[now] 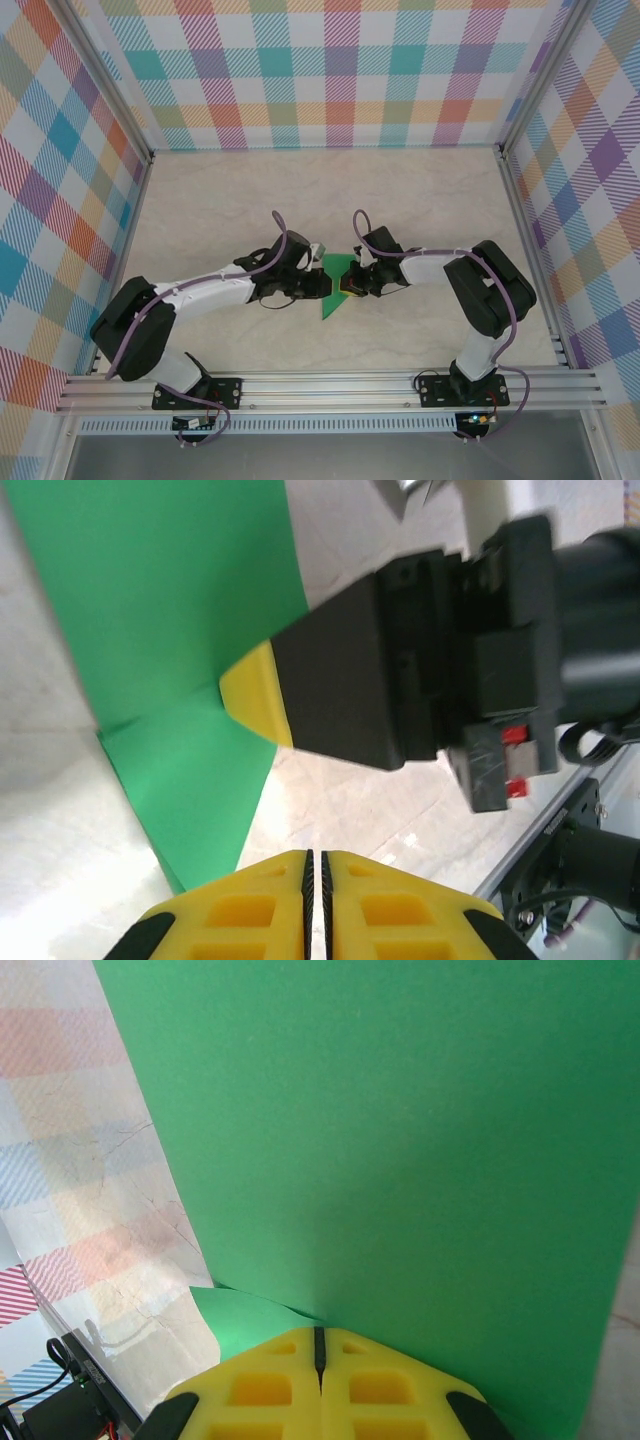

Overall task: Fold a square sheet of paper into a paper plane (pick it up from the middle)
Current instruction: Third fold the triangle at the center of the table.

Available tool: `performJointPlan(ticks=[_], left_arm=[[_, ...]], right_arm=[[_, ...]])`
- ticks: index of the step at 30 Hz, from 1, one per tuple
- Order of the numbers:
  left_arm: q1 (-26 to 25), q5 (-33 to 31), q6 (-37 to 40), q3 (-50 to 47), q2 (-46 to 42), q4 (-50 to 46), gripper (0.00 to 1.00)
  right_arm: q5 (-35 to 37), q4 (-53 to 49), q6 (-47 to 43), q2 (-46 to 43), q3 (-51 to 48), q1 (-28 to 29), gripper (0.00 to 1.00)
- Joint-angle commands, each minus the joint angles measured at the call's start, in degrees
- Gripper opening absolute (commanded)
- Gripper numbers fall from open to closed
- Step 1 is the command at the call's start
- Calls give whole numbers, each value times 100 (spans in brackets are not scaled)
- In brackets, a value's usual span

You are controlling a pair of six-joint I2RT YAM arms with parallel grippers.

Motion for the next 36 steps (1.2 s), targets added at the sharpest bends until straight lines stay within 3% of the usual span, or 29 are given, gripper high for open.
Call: performJointPlan(ticks=[1, 15, 36], left_arm=[[-201, 359, -314, -18, 320, 330, 12], [-434, -23, -142, 345, 1147, 69, 10], [-422, -176, -175, -282, 1126, 281, 8]], right_arm=[[422, -369, 40, 116, -94, 45, 1], [405, -426, -11, 145, -86, 45, 1], [466, -541, -92, 202, -110, 45, 1]])
